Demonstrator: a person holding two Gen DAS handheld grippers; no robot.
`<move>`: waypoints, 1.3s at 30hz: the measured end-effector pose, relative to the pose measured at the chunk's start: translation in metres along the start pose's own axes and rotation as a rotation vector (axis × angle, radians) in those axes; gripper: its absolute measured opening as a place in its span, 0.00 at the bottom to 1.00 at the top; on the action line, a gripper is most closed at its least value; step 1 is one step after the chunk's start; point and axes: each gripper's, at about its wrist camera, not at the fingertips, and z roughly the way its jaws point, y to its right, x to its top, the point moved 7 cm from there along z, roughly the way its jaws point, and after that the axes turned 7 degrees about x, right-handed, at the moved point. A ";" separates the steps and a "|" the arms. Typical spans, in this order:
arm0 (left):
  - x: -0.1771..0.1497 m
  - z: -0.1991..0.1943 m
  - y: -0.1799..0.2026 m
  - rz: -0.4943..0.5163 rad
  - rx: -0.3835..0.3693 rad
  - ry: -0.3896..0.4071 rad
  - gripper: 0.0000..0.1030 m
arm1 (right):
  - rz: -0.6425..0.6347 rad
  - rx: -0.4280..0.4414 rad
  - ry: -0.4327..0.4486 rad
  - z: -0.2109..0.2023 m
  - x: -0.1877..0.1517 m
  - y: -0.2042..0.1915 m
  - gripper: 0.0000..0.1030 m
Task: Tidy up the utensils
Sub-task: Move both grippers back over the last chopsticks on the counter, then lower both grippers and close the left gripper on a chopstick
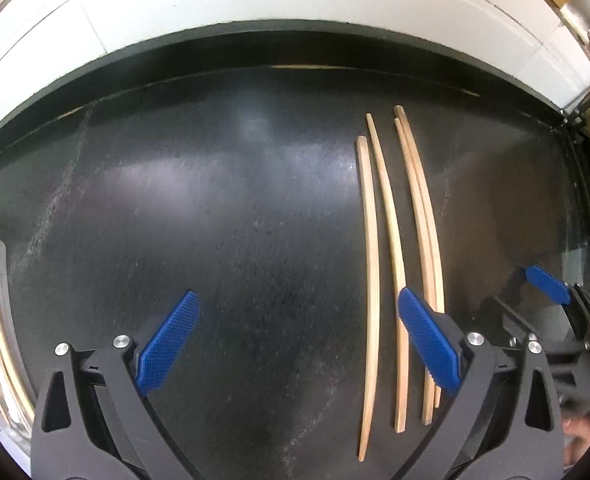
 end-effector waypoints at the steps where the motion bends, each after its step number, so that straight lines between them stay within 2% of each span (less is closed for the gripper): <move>1: 0.001 0.003 0.001 0.004 0.007 -0.002 0.94 | -0.010 0.005 0.005 -0.001 -0.001 -0.004 0.93; 6: 0.002 0.015 0.002 -0.015 0.007 -0.033 0.94 | -0.120 -0.012 0.035 -0.001 -0.007 -0.027 0.93; 10: 0.002 0.022 0.005 -0.001 0.020 -0.039 0.94 | -0.154 -0.037 0.050 0.001 -0.005 -0.034 0.93; 17: 0.005 0.033 0.006 0.016 0.039 -0.028 0.94 | -0.165 -0.097 0.029 0.017 -0.003 -0.036 0.93; 21: 0.006 0.036 0.010 0.033 0.060 -0.025 0.94 | -0.161 -0.093 0.030 0.021 -0.002 -0.034 0.93; 27: 0.007 0.034 0.007 0.011 0.050 -0.029 0.94 | -0.129 -0.054 0.042 0.018 0.003 -0.033 0.93; 29: 0.008 0.036 0.006 0.036 0.079 -0.028 0.94 | -0.154 -0.077 0.028 0.022 0.001 -0.036 0.94; 32: 0.013 0.036 0.007 0.042 0.088 -0.011 0.95 | -0.150 -0.078 0.041 0.023 0.001 -0.040 0.94; 35: 0.017 0.037 0.008 0.044 0.090 -0.001 0.95 | -0.192 -0.125 0.043 0.028 -0.002 -0.043 0.95; 39: 0.016 0.037 0.008 0.051 0.090 0.012 0.95 | -0.159 -0.139 0.072 0.028 0.003 -0.042 0.95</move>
